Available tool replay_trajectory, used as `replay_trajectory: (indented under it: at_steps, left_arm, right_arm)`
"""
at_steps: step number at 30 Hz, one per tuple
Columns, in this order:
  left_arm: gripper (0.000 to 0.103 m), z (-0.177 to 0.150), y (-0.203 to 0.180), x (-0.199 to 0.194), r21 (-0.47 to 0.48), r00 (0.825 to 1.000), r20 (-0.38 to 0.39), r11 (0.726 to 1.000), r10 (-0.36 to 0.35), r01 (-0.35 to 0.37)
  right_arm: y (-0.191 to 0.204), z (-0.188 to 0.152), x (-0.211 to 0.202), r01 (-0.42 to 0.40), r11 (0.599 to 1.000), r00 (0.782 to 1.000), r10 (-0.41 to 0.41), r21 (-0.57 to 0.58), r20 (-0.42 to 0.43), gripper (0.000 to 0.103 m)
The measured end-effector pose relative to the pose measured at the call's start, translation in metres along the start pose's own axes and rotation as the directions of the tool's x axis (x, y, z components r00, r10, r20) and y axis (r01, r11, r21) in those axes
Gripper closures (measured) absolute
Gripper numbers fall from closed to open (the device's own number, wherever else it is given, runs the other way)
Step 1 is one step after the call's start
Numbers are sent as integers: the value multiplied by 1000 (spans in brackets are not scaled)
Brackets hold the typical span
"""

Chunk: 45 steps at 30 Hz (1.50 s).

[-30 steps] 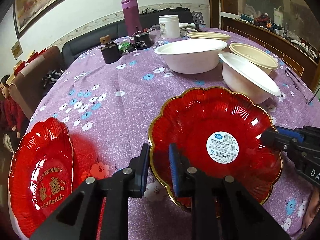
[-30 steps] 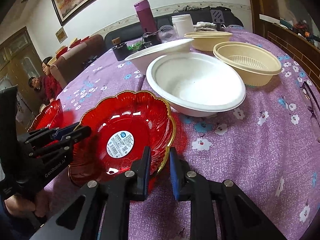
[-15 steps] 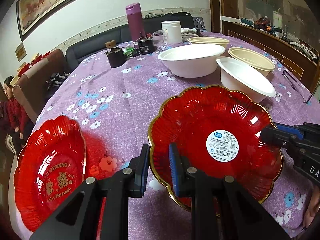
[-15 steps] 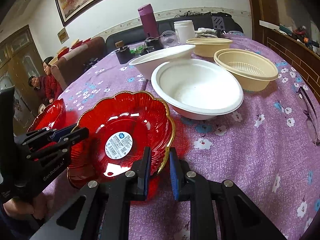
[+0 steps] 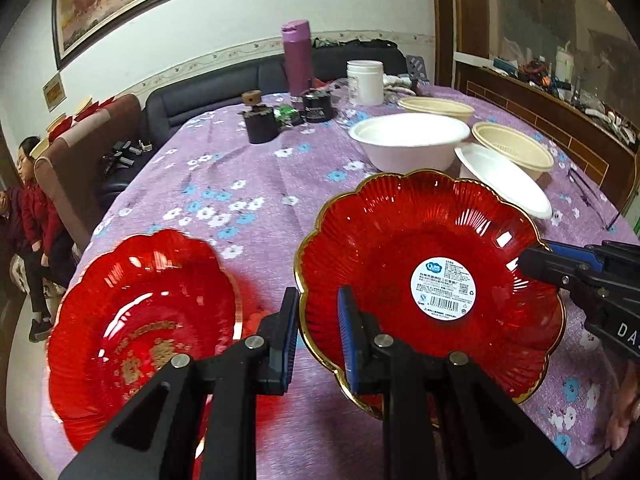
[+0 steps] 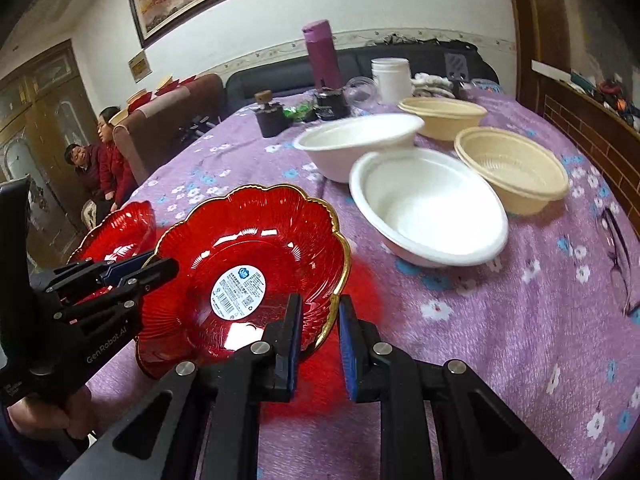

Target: Organize plates and bowls

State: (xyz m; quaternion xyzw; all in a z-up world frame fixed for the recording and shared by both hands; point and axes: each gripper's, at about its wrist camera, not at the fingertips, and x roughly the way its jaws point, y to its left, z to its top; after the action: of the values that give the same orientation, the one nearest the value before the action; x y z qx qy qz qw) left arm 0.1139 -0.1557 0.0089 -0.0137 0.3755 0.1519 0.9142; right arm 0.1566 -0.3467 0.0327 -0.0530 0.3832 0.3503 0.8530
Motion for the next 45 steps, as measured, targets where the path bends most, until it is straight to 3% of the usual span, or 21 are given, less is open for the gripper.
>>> replay_trajectory:
  at_steps: [9, 22, 36, 45]
  left_arm:
    - [84, 5, 40, -24, -66, 998, 51, 997, 44, -41]
    - [84, -5, 94, -39, -167, 991, 56, 980, 121, -110]
    - [84, -35, 151, -37, -267, 980, -20, 943, 200, -198]
    - [84, -52, 177, -28, -311, 972, -77, 921, 223, -235]
  right_arm:
    - [37, 23, 2, -34, 996, 999, 36, -81, 18, 84]
    - [88, 41, 26, -116, 982, 993, 114, -152, -20, 84]
    - [149, 48, 65, -199, 950, 979, 182, -239, -93, 83]
    - [181, 47, 87, -216, 929, 974, 183, -299, -135, 83]
